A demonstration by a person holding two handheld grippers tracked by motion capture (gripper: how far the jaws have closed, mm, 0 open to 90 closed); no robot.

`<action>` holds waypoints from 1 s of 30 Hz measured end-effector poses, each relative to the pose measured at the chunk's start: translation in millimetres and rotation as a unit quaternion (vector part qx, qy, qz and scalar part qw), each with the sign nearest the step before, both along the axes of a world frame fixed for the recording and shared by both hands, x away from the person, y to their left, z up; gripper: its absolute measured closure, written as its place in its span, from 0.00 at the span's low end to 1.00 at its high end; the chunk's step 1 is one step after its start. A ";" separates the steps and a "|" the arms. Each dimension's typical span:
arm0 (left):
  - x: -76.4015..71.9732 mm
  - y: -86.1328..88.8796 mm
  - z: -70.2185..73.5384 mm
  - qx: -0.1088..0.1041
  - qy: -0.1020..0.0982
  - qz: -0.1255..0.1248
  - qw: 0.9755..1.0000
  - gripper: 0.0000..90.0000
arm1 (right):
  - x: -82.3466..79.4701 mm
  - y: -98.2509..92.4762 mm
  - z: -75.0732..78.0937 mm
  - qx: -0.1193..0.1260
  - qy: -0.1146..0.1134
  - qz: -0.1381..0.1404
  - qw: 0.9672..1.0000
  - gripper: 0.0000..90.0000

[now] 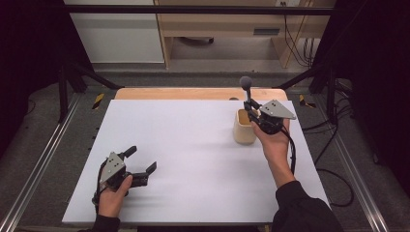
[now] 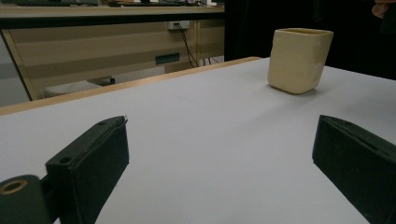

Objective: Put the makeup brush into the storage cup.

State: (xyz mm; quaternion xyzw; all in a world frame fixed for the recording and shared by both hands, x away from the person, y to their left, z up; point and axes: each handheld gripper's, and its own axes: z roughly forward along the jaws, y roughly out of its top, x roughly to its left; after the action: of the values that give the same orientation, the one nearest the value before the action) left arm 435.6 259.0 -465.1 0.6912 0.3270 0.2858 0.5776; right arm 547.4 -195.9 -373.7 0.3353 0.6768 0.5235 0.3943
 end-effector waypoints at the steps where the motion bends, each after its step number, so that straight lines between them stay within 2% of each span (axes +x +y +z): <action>1: 0.0 0.1 0.0 -0.001 0.000 0.000 1.000 0.04 | 0.6 -0.6 -0.6 0.002 0.001 -0.001 1.000 0.83; 9: 0.0 0.3 0.3 -0.004 -0.002 -0.002 1.000 0.04 | 2.0 -4.8 -1.0 0.008 0.001 -0.005 1.000 0.83; 14: -2.4 -0.1 3.8 -0.008 -0.018 -0.007 1.000 0.04 | 2.2 -7.1 -1.8 0.010 0.003 -0.006 1.000 0.83; 30: -5.0 2.0 8.9 -0.019 -0.039 -0.023 0.999 0.03 | 6.7 -5.7 -6.8 0.027 0.010 -0.006 1.000 0.83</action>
State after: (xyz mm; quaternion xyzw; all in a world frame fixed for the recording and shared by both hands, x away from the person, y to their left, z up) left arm 430.7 261.0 -456.2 0.6757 0.2937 0.2924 0.6096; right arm 554.1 -201.6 -380.5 0.3545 0.6645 0.5358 0.3818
